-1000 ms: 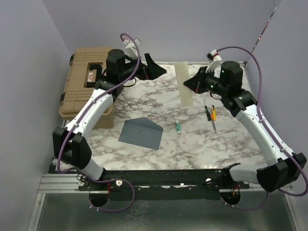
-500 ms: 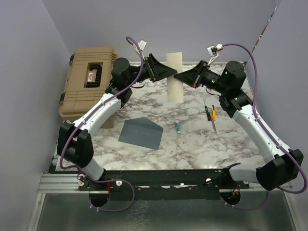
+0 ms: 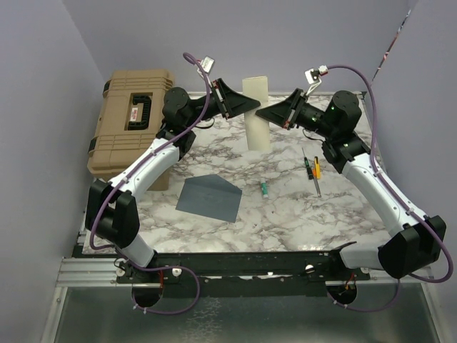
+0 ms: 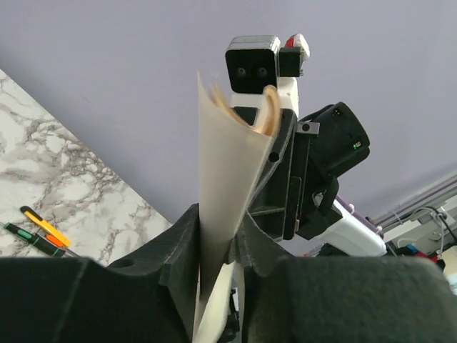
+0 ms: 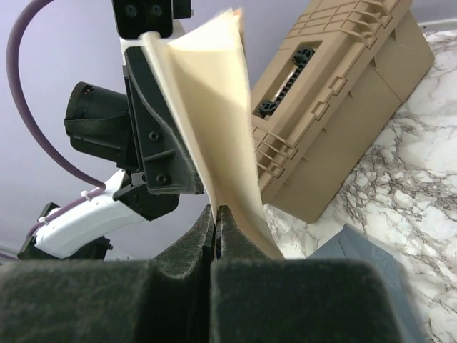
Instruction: Place the letter into the envelope and seal it
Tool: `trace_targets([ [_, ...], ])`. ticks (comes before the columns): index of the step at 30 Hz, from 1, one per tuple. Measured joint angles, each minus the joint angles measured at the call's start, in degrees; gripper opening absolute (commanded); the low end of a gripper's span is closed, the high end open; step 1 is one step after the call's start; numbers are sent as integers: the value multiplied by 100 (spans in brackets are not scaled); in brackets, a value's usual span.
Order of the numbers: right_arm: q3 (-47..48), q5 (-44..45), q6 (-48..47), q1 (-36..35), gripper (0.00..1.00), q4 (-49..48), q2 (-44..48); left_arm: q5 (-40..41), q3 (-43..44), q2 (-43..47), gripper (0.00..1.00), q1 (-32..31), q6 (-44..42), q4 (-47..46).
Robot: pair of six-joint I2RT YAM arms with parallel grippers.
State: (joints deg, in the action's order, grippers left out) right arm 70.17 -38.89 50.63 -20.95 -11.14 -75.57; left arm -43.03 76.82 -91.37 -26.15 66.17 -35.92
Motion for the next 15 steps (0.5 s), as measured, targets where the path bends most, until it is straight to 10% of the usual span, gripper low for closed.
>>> trace_targets([
  [6,-4,2,-39,0,24,98,-2,-9,-68,-37,0,22,-42,-39],
  [15,-4,116,-614,35,74,944,247,-15,-90,-48,0,131,-57,-46],
])
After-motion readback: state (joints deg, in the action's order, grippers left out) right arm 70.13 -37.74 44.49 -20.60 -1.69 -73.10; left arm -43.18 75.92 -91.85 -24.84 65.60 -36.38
